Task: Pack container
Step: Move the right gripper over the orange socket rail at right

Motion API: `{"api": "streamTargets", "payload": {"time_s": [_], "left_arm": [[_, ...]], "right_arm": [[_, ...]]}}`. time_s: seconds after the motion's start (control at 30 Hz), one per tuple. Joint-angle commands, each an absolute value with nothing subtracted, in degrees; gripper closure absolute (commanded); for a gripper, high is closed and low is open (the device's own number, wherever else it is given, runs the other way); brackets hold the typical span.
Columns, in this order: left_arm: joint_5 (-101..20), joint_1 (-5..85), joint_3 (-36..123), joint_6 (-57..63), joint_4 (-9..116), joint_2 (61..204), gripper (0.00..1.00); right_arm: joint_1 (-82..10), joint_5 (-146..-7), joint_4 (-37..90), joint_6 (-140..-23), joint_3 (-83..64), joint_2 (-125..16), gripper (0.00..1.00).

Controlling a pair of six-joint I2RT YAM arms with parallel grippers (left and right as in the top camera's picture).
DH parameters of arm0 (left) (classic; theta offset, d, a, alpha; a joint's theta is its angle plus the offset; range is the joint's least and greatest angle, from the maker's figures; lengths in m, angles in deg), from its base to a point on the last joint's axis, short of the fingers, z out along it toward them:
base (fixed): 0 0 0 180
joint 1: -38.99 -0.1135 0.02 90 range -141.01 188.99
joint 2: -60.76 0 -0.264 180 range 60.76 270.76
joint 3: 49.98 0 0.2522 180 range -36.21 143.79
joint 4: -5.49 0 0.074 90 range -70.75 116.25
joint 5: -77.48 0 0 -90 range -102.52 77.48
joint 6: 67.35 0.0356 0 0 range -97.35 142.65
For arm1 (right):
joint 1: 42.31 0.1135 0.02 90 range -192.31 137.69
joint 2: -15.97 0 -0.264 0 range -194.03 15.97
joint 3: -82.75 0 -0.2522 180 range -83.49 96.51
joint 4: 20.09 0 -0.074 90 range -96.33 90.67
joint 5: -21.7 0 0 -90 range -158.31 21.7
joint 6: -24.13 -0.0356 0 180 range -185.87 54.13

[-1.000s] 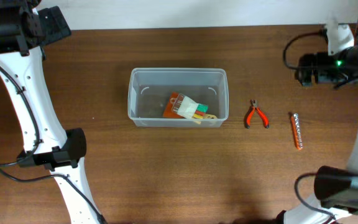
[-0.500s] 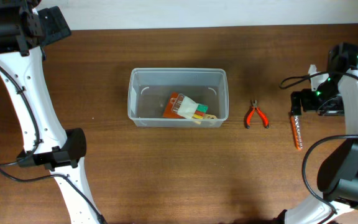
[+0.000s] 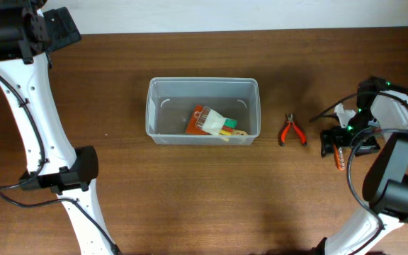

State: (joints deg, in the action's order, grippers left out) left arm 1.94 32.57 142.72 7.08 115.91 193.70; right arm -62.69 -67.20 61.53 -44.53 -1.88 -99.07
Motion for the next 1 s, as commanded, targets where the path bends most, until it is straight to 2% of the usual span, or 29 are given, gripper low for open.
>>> {"api": "streamTargets", "payload": {"time_s": [0.0, 0.37, 0.97], "left_arm": [[2.9, 32.2, 142.8, 7.8, 115.9, 192.1, 0.01], [2.9, 32.2, 142.8, 7.8, 115.9, 192.1, 0.01], [2.9, 32.2, 142.8, 7.8, 115.9, 192.1, 0.01]], "right_arm": [[-64.3, -67.8, 58.8, -43.8, -2.1, -99.6, 0.01], [-64.6, -68.3, 51.4, -43.8, -2.7, -99.7, 0.01], [-64.5, -70.1, 50.2, -43.8, -3.1, -102.5, 0.01]]}}
